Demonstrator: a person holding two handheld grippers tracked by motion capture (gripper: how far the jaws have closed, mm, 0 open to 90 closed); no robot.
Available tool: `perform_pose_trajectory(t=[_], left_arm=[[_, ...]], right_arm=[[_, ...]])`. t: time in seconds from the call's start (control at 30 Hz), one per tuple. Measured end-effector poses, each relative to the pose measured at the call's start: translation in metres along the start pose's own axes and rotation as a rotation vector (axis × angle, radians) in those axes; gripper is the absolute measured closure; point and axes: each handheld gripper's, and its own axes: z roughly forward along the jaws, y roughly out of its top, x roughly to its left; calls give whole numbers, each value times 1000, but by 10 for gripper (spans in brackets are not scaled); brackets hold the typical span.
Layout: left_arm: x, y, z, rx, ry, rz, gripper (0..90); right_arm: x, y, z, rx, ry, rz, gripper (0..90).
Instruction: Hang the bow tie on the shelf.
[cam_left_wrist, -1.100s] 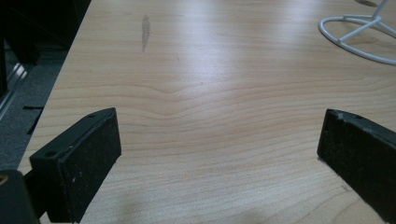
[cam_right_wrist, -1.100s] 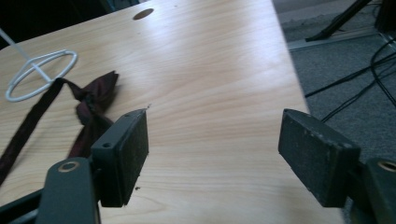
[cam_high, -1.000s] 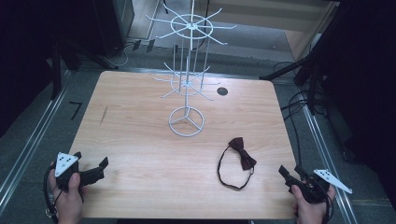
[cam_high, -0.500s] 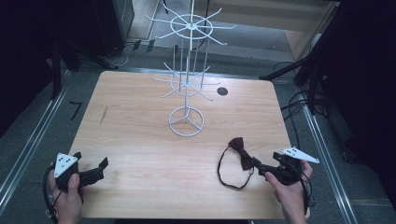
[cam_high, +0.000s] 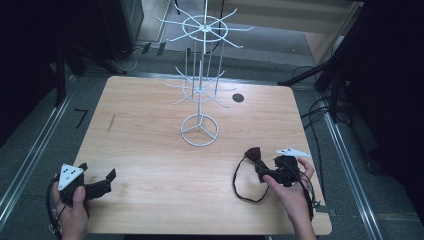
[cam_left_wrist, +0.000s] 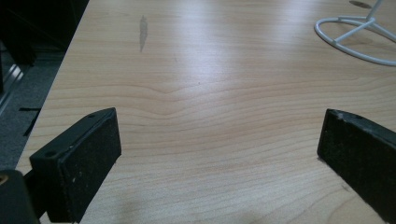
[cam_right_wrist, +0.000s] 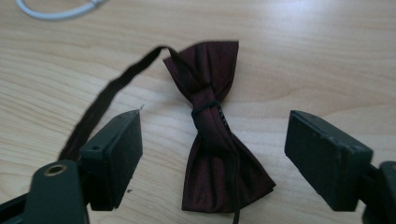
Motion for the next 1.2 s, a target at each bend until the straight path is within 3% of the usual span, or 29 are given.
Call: perform_pose_trajectory(t=[0.1,0.33,0.47,0.7,0.8,0.9,1.13,1.2], left_arm=[[0,0,0,3,-1,3,2],[1,0,0,1,-4,-5,2],[0,0,1,1,-1,0,2],[-1,0,0,4,1,6,2],[0,0,0,6,1,0,2],[-1,0,1,6,0,6,2],[0,1,1,8,-2,0,2],[0,1,1,5,-3,-1,2]], right_arm=[[-1,-3,12,33,-36,21,295],[-8,-9,22,45,-27,55,382],[-9,-11,23,28,-42,46,422],[-8,-15,20,17,-36,4,583],[-10,-17,20,0,-17,20,708],[-10,-17,18,-14,-10,6,785],[-7,-19,15,-55,-10,-1,820],[-5,-18,12,-95,-1,-3,823]])
